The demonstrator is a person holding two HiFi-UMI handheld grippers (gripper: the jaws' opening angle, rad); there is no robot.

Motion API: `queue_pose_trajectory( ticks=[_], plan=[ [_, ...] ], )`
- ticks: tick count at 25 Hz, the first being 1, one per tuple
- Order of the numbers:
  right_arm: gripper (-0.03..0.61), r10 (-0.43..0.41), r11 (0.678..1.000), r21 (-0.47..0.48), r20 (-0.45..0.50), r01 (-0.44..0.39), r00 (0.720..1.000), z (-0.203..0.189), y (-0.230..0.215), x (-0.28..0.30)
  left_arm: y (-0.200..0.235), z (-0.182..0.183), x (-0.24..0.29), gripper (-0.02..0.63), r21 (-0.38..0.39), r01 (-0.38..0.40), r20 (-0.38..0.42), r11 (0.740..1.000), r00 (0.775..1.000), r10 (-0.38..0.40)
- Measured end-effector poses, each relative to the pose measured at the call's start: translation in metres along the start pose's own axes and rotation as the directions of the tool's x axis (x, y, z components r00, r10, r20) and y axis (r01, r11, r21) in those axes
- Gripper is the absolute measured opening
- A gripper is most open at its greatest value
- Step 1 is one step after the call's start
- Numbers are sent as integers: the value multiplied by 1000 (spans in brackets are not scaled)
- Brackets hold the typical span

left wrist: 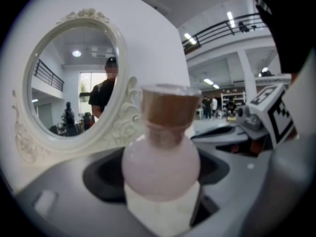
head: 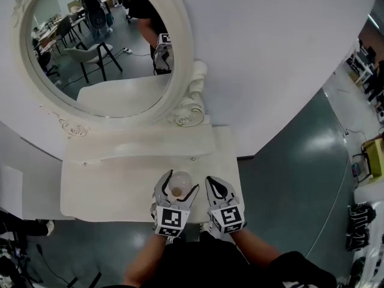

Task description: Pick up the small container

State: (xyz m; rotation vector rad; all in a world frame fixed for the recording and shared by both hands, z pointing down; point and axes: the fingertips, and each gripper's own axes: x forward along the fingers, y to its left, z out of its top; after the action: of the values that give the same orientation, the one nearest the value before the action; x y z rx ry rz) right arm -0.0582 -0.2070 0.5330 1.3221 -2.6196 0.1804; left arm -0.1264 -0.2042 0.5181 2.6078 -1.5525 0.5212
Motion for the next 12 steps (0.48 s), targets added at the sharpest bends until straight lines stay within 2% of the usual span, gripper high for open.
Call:
queue_pose_trajectory(
  ticks=[12],
  plan=[
    [5, -10, 997, -72, 115, 18, 993, 54, 17, -3, 25, 24, -40, 402, -17, -38, 71, 999, 997, 39]
  ],
)
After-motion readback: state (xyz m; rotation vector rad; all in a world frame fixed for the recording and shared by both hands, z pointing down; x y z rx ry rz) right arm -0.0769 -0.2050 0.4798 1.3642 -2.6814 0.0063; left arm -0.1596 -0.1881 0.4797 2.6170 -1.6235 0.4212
